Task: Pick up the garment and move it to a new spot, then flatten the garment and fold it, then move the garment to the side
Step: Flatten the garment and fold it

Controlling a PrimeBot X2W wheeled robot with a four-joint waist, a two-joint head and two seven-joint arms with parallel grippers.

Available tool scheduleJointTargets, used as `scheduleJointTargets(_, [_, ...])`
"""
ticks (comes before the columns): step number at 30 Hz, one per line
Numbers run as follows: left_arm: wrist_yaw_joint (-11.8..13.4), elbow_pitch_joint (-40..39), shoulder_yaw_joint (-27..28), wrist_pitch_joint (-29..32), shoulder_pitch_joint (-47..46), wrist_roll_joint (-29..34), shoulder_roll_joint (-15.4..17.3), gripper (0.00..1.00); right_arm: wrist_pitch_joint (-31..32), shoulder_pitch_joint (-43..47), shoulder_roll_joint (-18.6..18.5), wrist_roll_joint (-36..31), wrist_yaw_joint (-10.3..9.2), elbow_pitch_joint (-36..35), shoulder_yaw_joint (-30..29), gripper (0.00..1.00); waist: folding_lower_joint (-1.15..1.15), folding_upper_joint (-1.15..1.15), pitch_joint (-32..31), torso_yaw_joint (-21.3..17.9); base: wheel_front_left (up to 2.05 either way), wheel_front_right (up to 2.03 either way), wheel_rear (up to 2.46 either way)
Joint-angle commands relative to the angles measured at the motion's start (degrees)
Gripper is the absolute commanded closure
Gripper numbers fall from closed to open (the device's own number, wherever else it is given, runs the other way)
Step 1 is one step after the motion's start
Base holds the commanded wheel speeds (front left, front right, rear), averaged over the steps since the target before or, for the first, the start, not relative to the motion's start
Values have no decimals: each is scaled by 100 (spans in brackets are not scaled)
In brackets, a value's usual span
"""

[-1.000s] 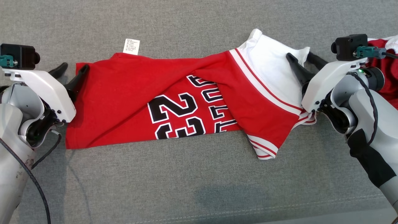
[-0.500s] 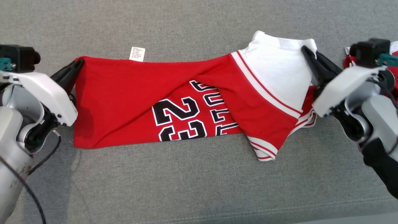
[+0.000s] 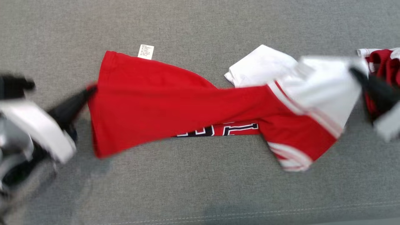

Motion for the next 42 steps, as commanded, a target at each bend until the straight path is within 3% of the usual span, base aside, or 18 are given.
scheduleJointTargets(1, [-175,396,497,235,-1201,-189,149,100,377,-1303,30,-261,24,178,38,100,0,0,-62,-48,0,0,0])
scheduleJointTargets(2, [-175,396,497,235,-1201,-189,149,100,377,-1303,30,-261,24,178,38,100,0,0,-62,-48,0,0,0])
scheduleJointTargets(5, [-313,1851,740,348,-3130,-109,-179,100,103,-3889,759,-1197,24,1368,52,100,0,0,-311,-124,0,0,0])
scheduleJointTargets(7, [-407,2595,752,1,-4264,452,-214,100,-589,-5234,1203,-1863,24,2261,-26,100,0,0,-522,-196,0,0,0])
scheduleJointTargets(9, [-601,3151,648,-396,-5080,905,-362,100,-887,-6039,1634,-2057,24,2998,40,100,0,0,-705,-218,0,0,0])
scheduleJointTargets(13, [-971,3474,359,-998,-5845,1398,-643,100,-865,-6711,1656,-1982,24,3212,823,100,0,0,-468,-72,0,0,0])
scheduleJointTargets(16, [-1036,3394,278,-1608,-5211,1440,-778,100,-1033,-6155,1323,-1480,24,2689,1403,100,0,0,-327,97,0,0,0])
scheduleJointTargets(20, [-912,3284,189,-2549,-3472,1386,-1020,100,-1464,-4573,806,-831,24,2108,1764,100,0,0,-152,330,0,0,0])
scheduleJointTargets(24, [-763,3408,5,-2950,-1823,1229,-1524,100,-1920,-2804,710,-256,24,1857,1898,100,0,0,-63,498,0,0,0])
scheduleJointTargets(27, [-690,3389,-56,-3047,-1109,1306,-1737,100,-2103,-1796,689,93,24,1592,1907,100,0,0,-31,588,0,0,0])
scheduleJointTargets(35, [-337,2612,283,-3091,116,1502,-1632,100,-2249,25,601,365,24,629,1389,100,0,0,-369,474,0,0,0])
scheduleJointTargets(42, [344,1628,399,-2720,972,1447,-1204,100,-1941,1383,805,209,24,-86,589,100,0,0,-728,396,0,0,0])
